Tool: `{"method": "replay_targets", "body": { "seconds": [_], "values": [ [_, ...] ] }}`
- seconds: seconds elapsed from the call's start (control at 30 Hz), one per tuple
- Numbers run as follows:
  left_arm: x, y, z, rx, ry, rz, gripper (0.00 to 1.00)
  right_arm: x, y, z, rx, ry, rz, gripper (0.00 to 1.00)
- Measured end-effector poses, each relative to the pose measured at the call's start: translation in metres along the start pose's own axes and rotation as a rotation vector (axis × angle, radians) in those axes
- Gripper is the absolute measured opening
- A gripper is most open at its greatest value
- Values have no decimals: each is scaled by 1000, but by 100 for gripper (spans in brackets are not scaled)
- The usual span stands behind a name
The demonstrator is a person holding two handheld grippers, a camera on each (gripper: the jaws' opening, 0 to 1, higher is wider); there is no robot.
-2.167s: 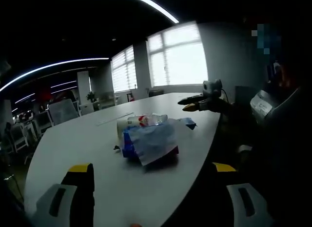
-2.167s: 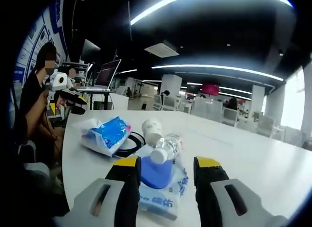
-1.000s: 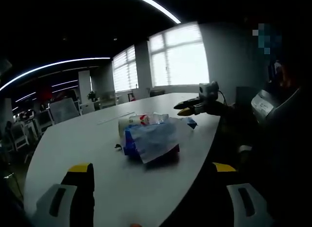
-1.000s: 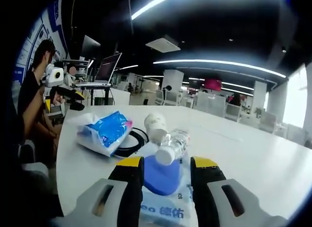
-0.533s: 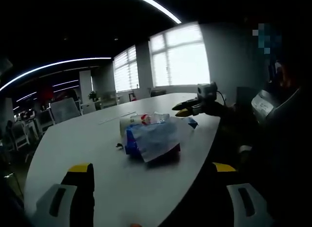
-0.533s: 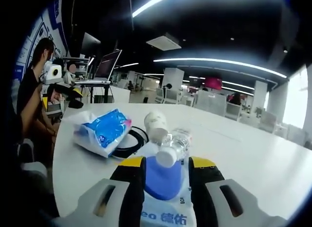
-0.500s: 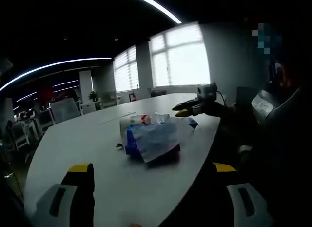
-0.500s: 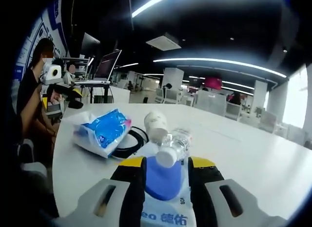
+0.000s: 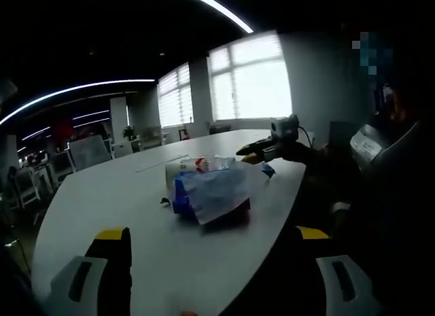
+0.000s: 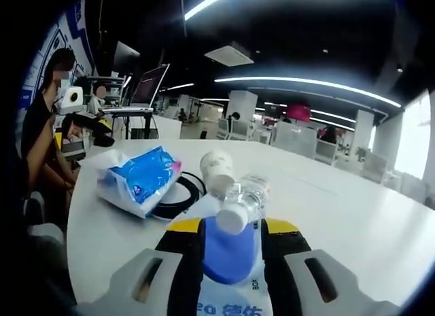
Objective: Arrange the tabletop items into an orderly group along one side of the table until the central work area is clear of visible clutter.
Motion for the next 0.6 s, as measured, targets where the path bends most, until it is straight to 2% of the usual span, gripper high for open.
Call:
{"method": "replay_targets", "body": {
  "seconds": [0.6],
  "values": [
    [-2,-1,1,-2,-4,2,97,15,0,1,-11,-5,-16,28]
  ]
}}
Point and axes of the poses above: the point that each gripper's makers call its tool centre point, and the gripper's own axes: x roughly forward along the fingers, z roughly to its right, y roughly out of its top, the point moved 6 cm from there along -x, roughly backward along the fingers, and after that the axes turned 14 degrees about y, right-handed, at the moved point
